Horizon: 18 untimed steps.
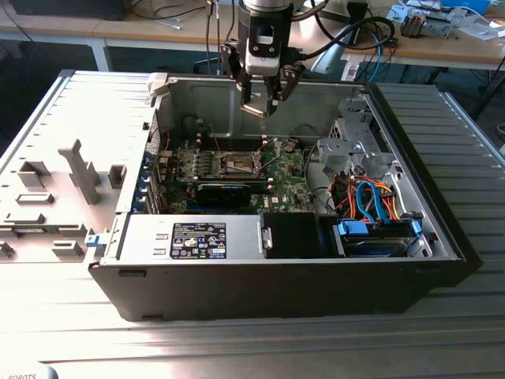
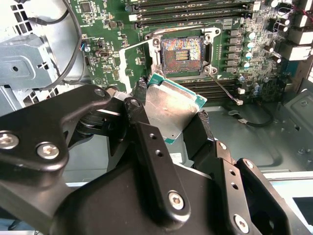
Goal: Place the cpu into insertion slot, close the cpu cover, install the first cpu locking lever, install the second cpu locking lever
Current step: 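Place the cpu into insertion slot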
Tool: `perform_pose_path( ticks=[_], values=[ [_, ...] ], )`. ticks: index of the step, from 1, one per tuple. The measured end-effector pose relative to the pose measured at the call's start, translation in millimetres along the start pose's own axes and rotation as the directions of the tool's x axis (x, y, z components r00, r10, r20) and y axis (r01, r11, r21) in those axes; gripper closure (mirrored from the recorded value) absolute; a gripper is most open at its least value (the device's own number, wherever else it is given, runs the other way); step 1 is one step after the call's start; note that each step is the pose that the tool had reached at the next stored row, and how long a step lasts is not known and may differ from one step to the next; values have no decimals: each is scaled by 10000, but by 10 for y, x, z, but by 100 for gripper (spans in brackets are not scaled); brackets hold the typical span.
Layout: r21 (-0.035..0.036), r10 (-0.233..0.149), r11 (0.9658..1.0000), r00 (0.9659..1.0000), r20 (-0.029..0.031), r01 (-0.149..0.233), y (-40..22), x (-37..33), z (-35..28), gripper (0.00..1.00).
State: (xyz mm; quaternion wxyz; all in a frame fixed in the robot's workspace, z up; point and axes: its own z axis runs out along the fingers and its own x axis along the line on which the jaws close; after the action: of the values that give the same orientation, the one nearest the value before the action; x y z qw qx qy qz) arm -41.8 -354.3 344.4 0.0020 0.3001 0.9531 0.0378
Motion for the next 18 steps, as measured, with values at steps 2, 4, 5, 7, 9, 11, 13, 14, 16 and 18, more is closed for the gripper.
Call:
perform_pose_path(
  ticks=[2,4,5,7,9,11,13,14,16,18],
  values=[
    [0,15,10000,10000,1,-15,0,0,0,46],
    [0,30,10000,10000,2,-30,0,0,1,46],
    [0,35,10000,10000,2,-35,0,0,1,46],
    [-1,81,10000,10000,6,-81,0,0,2,46],
    [-2,120,9999,9999,9,-120,0,0,3,46],
    [-4,204,9998,9998,15,-204,0,0,6,46],
    [-4,216,9998,9998,16,-216,0,0,6,46],
    [-4,221,9998,9998,16,-221,0,0,6,46],
    [-5,239,9997,9997,17,-239,-1,0,7,46],
    [-5,251,9997,9997,18,-251,0,0,7,46]
  ],
)
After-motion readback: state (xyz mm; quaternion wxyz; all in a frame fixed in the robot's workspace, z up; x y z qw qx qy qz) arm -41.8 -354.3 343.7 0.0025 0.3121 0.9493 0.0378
